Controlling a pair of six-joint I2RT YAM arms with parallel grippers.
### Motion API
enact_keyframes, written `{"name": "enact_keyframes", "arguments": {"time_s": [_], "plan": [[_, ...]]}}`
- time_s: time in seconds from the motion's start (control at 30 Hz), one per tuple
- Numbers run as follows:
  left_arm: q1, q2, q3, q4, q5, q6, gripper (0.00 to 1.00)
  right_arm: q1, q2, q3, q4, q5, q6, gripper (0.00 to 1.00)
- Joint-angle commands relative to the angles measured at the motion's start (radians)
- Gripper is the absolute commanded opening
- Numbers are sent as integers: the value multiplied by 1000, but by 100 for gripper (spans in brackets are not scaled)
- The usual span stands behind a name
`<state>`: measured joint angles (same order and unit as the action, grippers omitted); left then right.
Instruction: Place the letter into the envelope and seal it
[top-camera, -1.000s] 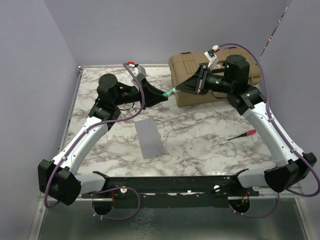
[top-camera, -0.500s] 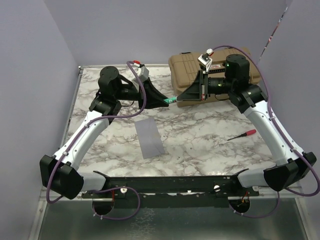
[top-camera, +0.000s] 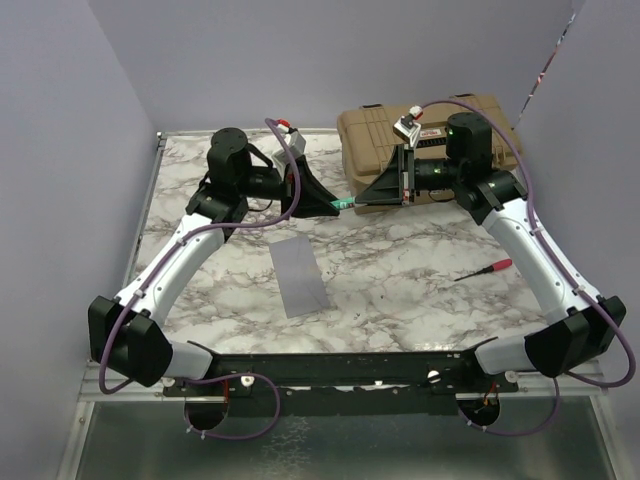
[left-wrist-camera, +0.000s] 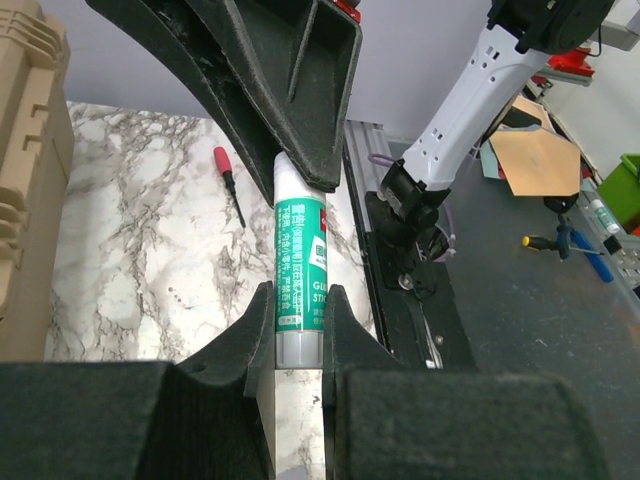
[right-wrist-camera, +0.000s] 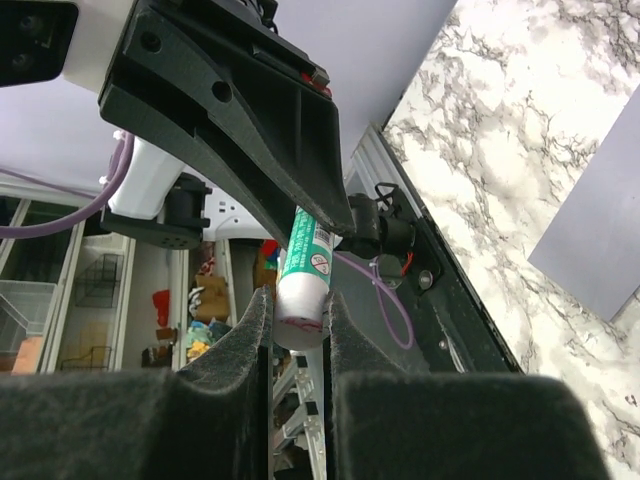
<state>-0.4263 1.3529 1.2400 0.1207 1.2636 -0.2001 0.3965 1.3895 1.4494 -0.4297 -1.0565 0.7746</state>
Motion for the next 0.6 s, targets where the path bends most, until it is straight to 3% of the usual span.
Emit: {"name": "enact_keyframes", "arguments": {"time_s": [0.0, 0.57], "plan": [[-116, 47, 70, 102, -23, 32, 0, 82, 53, -24, -5, -50, 32, 0], [-185, 71, 70, 131, -63, 56, 0, 133, 89, -14, -90, 32, -2, 0]]}}
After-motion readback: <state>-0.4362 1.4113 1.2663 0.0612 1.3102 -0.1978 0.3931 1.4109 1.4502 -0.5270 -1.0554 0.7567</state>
